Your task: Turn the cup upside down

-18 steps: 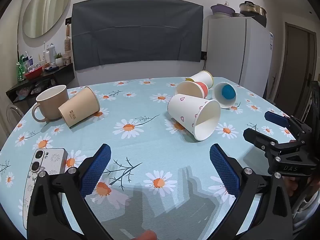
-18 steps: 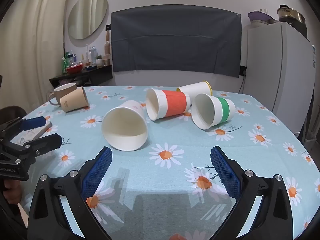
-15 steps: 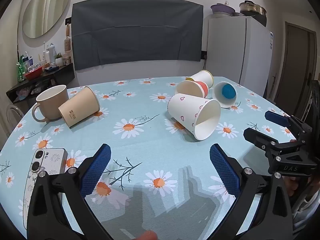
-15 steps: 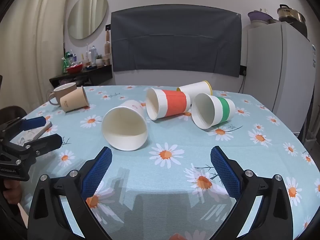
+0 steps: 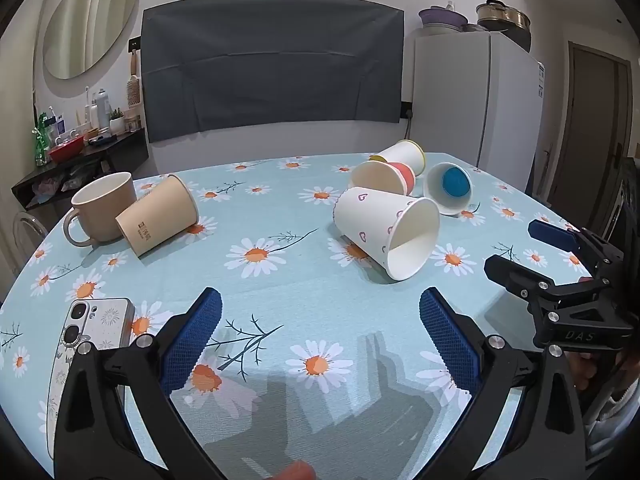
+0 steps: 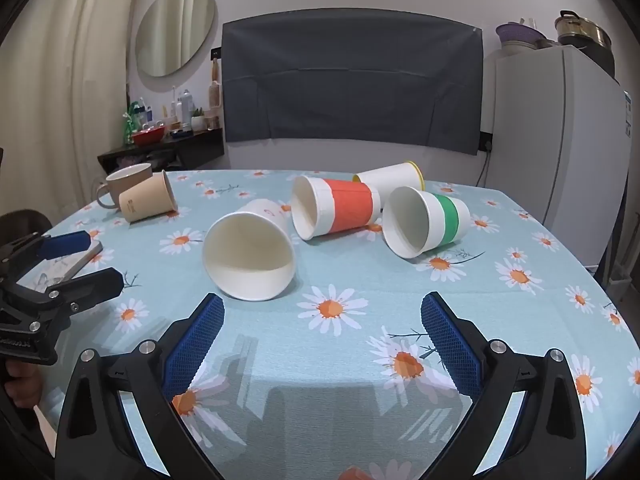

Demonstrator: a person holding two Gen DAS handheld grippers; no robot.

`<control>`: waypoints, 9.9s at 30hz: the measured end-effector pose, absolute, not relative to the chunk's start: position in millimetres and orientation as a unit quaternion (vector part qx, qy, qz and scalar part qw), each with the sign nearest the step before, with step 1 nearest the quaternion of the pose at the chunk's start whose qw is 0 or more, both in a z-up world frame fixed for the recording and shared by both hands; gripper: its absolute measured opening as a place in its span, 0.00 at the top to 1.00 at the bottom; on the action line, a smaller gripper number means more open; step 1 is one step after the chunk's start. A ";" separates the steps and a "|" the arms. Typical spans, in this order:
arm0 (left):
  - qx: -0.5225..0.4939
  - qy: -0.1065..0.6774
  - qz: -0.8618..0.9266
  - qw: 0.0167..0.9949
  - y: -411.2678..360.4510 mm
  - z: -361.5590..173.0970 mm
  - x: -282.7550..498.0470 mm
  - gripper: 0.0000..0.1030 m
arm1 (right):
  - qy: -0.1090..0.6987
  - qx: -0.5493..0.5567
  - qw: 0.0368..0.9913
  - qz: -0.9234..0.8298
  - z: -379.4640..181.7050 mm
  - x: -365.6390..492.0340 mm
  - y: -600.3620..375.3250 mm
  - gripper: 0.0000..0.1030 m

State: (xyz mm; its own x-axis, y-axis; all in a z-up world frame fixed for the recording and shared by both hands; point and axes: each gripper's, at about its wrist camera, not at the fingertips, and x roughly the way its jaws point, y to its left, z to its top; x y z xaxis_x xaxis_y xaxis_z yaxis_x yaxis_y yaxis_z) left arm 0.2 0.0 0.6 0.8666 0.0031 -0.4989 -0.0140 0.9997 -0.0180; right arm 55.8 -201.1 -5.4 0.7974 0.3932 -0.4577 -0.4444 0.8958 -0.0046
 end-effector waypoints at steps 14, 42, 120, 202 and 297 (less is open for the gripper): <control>-0.011 0.260 0.005 0.966 0.4 -0.6 -0.7 0.06 | 0.229 -0.057 0.946 0.221 -5.3 54.9 -200.8 0.08; -0.008 0.261 0.004 0.965 0.5 -2.6 0.3 0.06 | 0.229 -0.058 0.946 0.221 -4.6 54.7 -203.3 0.08; -0.003 0.379 -0.009 0.925 -42.2 -4.6 104.7 0.65 | 0.366 0.067 0.892 0.258 -14.1 140.6 -246.9 0.08; 0.044 0.353 0.033 0.934 31.4 -14.8 -3.0 0.06 | 0.672 0.062 0.614 0.409 -20.3 199.5 -99.3 0.09; 0.029 0.309 0.044 0.950 -2.7 -8.8 3.2 0.06 | 0.249 -0.080 0.929 0.262 -7.8 54.5 -178.8 0.08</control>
